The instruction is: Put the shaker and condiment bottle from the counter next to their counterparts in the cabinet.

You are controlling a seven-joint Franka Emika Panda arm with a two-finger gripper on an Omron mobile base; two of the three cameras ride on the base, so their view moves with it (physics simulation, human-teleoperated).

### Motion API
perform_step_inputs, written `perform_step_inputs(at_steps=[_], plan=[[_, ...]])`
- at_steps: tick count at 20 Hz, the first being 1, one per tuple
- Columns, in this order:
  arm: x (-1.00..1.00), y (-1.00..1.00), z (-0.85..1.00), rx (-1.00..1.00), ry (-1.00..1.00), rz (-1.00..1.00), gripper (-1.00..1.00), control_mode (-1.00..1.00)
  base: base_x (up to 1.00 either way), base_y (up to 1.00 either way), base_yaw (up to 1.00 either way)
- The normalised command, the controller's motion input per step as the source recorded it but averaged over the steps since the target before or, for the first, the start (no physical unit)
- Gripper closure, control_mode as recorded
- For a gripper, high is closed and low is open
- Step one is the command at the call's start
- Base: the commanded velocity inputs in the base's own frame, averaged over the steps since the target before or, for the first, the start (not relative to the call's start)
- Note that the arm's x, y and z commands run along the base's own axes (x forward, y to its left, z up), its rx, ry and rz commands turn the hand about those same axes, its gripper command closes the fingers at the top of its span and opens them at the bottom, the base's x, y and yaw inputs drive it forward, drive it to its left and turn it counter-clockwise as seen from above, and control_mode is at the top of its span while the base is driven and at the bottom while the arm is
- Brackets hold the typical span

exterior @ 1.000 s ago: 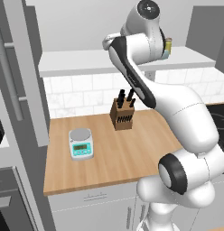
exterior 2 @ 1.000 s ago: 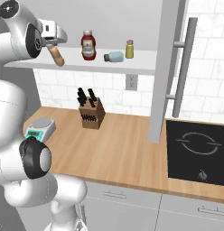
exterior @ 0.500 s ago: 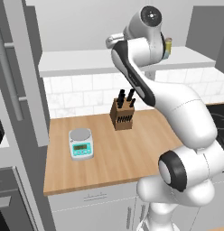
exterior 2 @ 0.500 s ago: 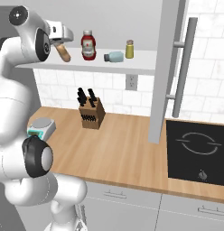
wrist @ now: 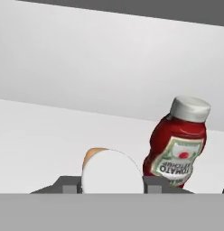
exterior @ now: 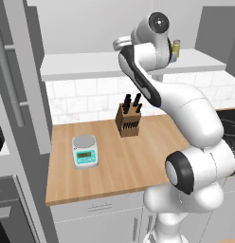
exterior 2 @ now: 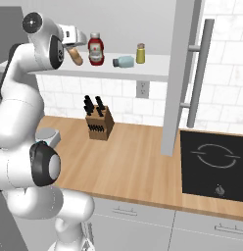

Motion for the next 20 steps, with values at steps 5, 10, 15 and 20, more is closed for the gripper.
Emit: perform_step_inputs(at_steps=[5,10,15,20], plan=[[0.33,0.00,-0.05,-0.05,-0.01,0.00,1.00,-1.00,0.00,0.00,0.00],[0.22,0.00,-0.10,-0.07,-0.05,0.00,1.00,-1.00,0.00,0.00,0.00],[0.20,0.00,-0.08,-0.06,-0.04,0.00,1.00,-1.00,0.00,0.00,0.00],[0.22,0.00,0.00,0.00,-0.02,0.00,1.00,-1.00,0.00,0.00,0.00]])
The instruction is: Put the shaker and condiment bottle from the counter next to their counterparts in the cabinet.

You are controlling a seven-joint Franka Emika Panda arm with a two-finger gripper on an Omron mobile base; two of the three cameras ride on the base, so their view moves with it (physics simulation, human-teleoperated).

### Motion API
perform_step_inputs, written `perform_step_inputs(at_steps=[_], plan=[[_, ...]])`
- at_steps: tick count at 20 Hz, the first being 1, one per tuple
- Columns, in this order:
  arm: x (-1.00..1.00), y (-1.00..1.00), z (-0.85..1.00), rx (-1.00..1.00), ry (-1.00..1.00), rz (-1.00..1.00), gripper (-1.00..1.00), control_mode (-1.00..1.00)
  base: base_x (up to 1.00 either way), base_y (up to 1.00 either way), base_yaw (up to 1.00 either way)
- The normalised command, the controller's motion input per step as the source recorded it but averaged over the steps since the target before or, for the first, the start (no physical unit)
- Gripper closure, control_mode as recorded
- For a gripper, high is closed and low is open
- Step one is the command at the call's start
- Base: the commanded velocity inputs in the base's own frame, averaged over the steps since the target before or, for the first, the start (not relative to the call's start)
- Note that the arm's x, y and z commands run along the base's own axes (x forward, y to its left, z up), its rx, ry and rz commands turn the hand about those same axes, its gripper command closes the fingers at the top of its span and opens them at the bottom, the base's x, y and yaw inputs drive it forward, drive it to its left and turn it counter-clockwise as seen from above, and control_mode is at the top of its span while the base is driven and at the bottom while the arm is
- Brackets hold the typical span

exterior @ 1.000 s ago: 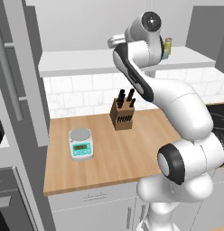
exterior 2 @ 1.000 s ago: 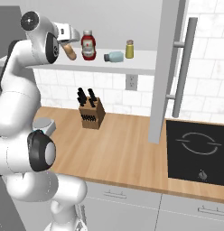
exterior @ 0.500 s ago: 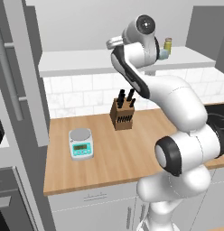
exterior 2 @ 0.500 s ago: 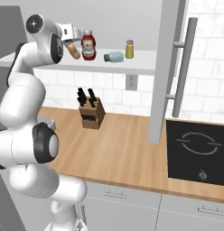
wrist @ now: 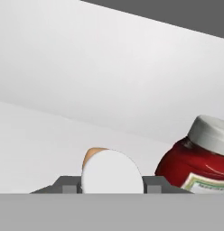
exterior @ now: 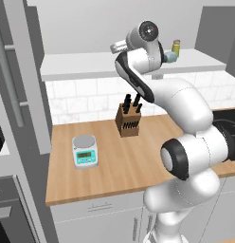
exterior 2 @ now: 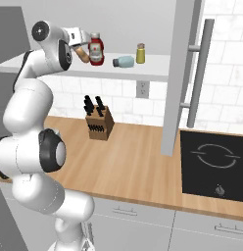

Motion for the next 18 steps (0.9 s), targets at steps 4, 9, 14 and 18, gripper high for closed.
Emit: perform_step_inputs(at_steps=[4,9,14,18], plan=[[0.12,0.00,0.00,0.00,-0.03,0.00,1.00,-1.00,0.00,0.00,0.00],[0.08,0.00,-0.10,0.00,0.00,0.00,1.00,-1.00,0.00,0.00,0.00],[0.00,0.00,-0.22,-0.02,-0.01,0.00,1.00,-1.00,0.00,0.00,0.00],[0.06,0.00,-0.26,-0.05,0.00,0.00,1.00,-1.00,0.00,0.00,0.00]])
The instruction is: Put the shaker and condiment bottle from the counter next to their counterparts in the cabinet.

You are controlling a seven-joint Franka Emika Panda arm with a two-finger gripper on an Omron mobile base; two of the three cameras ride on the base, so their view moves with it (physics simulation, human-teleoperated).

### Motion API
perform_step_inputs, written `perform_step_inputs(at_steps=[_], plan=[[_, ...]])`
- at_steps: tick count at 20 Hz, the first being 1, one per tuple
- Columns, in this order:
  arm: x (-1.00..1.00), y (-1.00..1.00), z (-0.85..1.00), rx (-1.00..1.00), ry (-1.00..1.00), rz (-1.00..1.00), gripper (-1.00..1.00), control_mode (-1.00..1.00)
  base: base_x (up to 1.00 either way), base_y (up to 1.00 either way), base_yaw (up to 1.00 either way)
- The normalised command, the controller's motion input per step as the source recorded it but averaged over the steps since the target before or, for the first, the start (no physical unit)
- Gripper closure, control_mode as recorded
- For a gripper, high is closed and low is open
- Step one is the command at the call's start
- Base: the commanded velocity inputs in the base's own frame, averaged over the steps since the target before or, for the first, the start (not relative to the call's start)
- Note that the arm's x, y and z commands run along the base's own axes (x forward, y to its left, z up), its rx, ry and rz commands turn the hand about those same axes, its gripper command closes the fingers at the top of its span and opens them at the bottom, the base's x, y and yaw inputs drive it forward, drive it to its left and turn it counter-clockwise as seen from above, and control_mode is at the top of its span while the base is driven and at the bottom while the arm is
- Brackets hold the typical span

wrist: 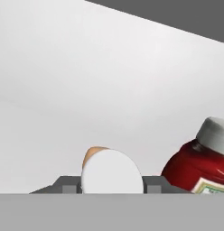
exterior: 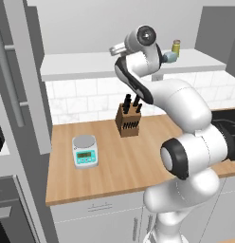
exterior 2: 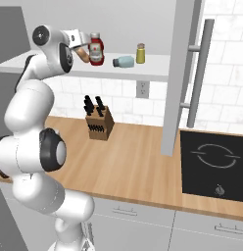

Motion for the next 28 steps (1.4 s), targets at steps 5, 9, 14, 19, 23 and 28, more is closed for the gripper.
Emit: perform_step_inputs(at_steps=[5,9,14,19,23,28], plan=[[0.22,-0.01,-0.25,-0.05,0.00,0.00,1.00,-1.00,0.00,0.00,0.00],[0.36,-0.14,-0.30,-0.02,0.00,0.00,1.00,-1.00,0.00,0.00,0.00],[0.16,-0.16,-0.25,0.00,0.00,0.00,-1.00,-1.00,0.00,0.00,0.00],[0.07,-0.01,-0.22,-0.01,0.00,0.00,-1.00,-1.00,0.00,0.00,0.00],[0.00,-0.01,-0.19,0.00,-0.02,0.00,-1.00,-1.00,0.00,0.00,0.00],[0.00,-0.02,-0.22,0.00,-0.03,0.00,-1.00,-1.00,0.00,0.00,0.00]])
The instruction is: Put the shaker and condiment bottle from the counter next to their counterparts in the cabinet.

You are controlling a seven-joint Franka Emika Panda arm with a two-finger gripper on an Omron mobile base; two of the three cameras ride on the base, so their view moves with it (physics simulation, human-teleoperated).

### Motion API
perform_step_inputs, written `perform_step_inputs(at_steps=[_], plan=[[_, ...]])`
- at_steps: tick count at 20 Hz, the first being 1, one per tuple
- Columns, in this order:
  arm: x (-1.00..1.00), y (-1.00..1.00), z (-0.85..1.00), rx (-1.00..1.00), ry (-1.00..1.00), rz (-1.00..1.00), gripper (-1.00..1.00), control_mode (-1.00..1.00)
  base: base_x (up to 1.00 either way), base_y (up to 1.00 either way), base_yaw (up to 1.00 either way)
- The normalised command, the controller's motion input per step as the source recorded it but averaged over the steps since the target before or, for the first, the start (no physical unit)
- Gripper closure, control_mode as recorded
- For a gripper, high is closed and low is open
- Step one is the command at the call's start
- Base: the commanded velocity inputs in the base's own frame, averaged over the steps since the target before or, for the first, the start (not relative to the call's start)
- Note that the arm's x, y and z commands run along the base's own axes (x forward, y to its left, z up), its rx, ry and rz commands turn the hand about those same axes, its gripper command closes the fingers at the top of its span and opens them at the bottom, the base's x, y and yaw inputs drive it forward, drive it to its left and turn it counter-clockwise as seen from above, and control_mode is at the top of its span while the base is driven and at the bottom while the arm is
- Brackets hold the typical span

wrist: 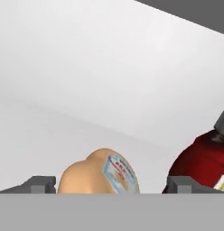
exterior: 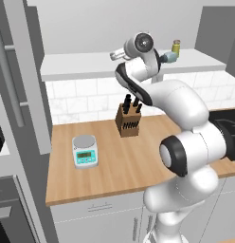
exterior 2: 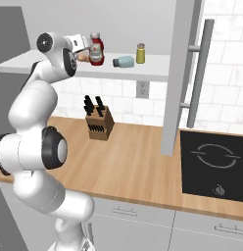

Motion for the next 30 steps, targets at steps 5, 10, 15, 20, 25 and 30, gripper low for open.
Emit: perform_step_inputs(at_steps=[5,10,15,20,25,30], plan=[[0.00,0.00,-0.15,0.00,-0.04,0.00,-1.00,-1.00,0.00,0.00,0.00],[-0.06,0.00,-0.01,0.00,-0.02,0.00,-1.00,-1.00,0.00,0.00,0.00],[-0.29,0.00,0.00,0.00,0.00,0.00,-1.00,-1.00,0.00,0.00,0.00],[-0.63,0.00,0.02,0.01,-0.01,0.00,-1.00,-1.00,0.00,0.00,0.00],[-0.83,0.00,0.07,0.05,0.00,0.00,-1.00,-1.00,0.00,0.00,0.00],[-0.98,0.00,0.07,0.08,0.00,0.00,-1.00,-1.00,0.00,0.00,0.00]])
